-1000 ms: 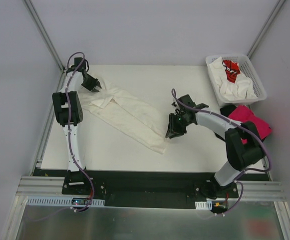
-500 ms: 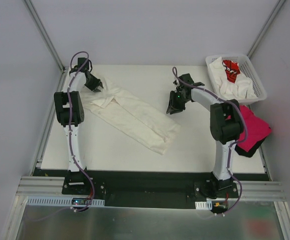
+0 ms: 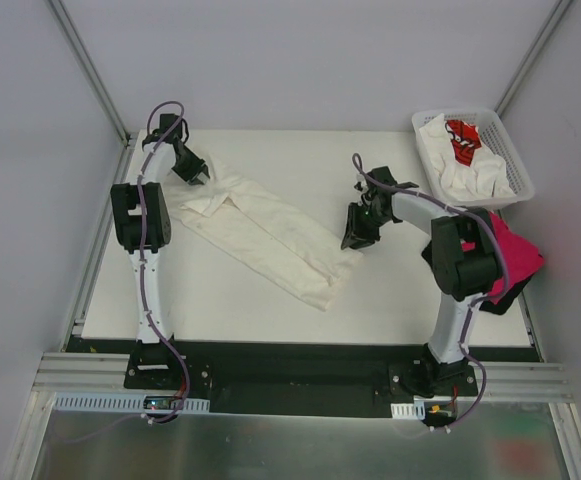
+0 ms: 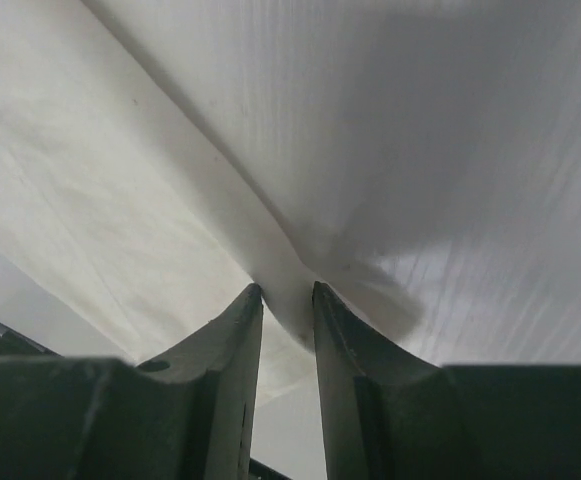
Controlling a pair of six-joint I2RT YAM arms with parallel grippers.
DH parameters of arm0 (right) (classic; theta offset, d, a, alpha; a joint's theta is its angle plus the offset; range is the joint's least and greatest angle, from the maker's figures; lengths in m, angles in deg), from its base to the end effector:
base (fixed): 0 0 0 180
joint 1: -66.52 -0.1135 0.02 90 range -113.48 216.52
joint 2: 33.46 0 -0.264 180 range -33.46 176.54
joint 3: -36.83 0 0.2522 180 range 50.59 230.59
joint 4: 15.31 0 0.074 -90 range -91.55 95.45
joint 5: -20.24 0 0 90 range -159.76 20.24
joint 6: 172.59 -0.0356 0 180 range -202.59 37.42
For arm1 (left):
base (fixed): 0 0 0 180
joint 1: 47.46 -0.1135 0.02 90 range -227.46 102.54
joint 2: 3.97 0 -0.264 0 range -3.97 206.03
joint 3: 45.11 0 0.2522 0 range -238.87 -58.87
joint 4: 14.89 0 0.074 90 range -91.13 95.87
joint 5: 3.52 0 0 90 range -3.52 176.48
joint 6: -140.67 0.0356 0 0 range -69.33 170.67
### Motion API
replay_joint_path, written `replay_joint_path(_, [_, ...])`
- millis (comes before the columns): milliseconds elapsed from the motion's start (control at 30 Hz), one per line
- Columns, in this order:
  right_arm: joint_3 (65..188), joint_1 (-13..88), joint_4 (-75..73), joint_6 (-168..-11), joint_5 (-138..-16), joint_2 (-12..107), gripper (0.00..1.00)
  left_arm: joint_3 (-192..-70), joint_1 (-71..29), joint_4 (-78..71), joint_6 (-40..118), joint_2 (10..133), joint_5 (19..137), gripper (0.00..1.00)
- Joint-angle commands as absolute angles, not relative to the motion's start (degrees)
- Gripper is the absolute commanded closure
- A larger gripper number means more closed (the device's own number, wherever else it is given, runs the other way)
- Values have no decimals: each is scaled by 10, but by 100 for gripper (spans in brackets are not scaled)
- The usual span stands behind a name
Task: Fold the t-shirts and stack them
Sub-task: Rotate the tshirt 90 degrees
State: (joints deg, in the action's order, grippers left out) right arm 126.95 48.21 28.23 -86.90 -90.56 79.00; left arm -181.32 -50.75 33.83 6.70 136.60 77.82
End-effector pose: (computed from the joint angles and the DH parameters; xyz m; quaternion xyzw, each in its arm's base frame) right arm 0.3738 0.1370 0.1637 -0.1547 0.9501 0.2134 0.1669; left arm 0.5404 0.0257 0.1747 -0.3572 0.8761 -0.1769 0.2712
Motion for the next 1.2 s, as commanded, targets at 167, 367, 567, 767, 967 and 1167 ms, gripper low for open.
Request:
replay_joint_path(167, [1171, 469, 274, -870, -916, 695, 71, -1835, -493, 381, 98, 1372, 787, 71])
replay_joint_path(367, [1143, 466, 266, -875, -927, 673, 82, -1836, -490, 382, 101, 1368, 788, 71])
replay_joint_path(567, [1137, 455, 262, -881, -931, 659, 95, -1847, -485, 382, 115, 1366, 789, 70])
replay_joint_path(767, [1086, 431, 248, -901, -938, 631, 96, -1882, -476, 393, 145, 1379, 793, 68])
replay_joint_path(967, [1064, 393, 234, -933, -947, 611, 95, -1901, -450, 401, 167, 1381, 815, 67])
replay_joint_path(1167, [1067, 353, 233, -957, -949, 595, 95, -1907, -442, 404, 177, 1393, 821, 66])
